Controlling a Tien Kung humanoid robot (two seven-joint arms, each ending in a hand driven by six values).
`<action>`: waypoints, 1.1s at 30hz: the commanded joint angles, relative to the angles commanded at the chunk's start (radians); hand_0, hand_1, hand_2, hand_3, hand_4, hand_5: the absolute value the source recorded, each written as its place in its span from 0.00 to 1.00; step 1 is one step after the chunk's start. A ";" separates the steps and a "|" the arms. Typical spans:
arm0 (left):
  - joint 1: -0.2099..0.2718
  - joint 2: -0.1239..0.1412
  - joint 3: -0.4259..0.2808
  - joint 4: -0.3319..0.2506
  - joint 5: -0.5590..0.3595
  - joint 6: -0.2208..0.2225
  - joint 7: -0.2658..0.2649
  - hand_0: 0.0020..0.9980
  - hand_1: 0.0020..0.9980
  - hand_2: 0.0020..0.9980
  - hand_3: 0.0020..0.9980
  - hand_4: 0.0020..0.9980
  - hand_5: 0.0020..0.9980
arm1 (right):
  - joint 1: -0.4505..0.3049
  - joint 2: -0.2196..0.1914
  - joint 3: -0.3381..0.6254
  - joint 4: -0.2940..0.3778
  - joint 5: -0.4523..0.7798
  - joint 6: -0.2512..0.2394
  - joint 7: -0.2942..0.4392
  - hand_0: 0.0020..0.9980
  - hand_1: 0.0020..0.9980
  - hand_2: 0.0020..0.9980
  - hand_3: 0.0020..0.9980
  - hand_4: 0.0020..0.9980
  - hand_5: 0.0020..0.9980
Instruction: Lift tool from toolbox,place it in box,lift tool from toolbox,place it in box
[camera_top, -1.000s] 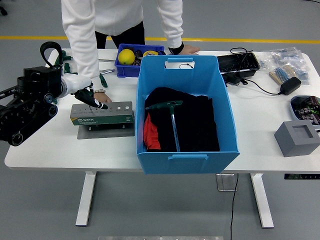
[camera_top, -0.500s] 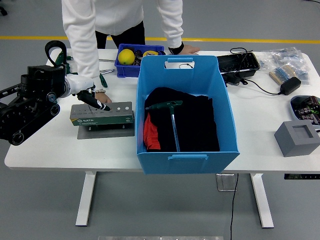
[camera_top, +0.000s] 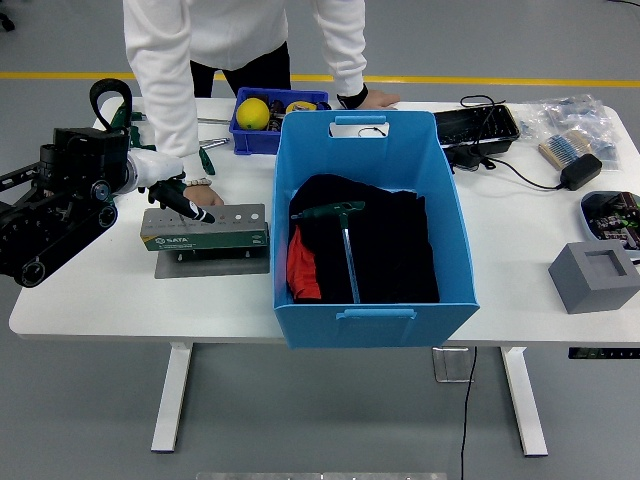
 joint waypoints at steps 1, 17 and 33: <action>-0.001 0.000 0.000 0.001 0.000 -0.002 0.001 0.50 0.46 0.45 0.48 1.00 0.88 | 0.000 0.000 0.000 0.000 0.001 0.000 0.000 0.63 0.60 0.67 0.55 0.76 0.66; -0.007 -0.002 0.007 0.034 -0.005 -0.014 -0.015 0.34 0.21 0.21 0.28 0.99 0.85 | 0.002 -0.001 0.000 -0.002 0.005 0.000 0.001 0.63 0.60 0.67 0.55 0.76 0.66; 0.003 -0.001 0.024 0.088 0.066 0.133 -0.172 0.14 0.00 0.06 0.10 1.00 0.43 | 0.002 0.001 -0.008 -0.002 0.015 -0.002 0.005 0.63 0.60 0.67 0.55 0.77 0.66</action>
